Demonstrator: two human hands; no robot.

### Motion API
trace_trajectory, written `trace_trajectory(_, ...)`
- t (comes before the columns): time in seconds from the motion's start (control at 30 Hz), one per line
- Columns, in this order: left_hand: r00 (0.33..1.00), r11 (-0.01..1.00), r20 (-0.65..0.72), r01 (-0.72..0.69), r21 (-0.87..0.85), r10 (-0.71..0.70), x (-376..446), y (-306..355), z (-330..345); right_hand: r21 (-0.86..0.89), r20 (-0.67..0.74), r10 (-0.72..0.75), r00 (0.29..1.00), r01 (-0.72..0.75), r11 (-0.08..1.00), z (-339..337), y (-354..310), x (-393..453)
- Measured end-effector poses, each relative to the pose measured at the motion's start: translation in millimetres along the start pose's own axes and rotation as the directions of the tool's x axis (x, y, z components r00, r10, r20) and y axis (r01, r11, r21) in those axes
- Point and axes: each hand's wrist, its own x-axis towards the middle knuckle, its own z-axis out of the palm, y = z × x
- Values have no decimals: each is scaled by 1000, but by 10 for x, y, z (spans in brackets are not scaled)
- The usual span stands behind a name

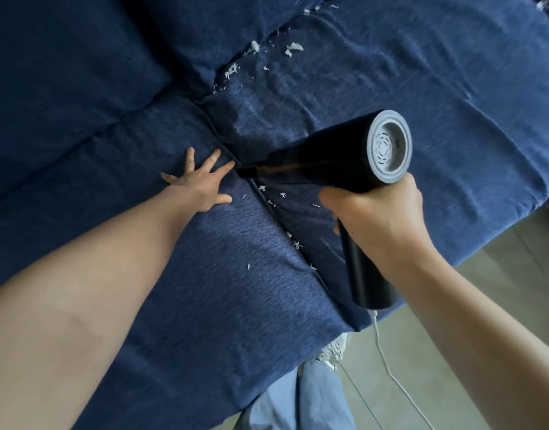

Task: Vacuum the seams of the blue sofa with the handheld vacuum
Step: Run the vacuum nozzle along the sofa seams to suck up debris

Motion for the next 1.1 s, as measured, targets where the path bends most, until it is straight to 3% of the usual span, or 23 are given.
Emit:
trace_trajectory(0.47, 1000, 1000, -17, 25, 12, -25, -20, 48, 35, -73, 60, -33, 998, 38, 997, -97, 90, -24)
trace_trajectory(0.73, 1000, 1000, -10, 11, -2, -11, -29, 88, 59, -33, -56, -32, 998, 30, 999, -205, 183, -12)
trace_trajectory(1.1, 1000, 1000, -19, -21, 23, 21, -61, 86, 138, -2, -51, -30, 998, 30, 1000, -118, 64, 99)
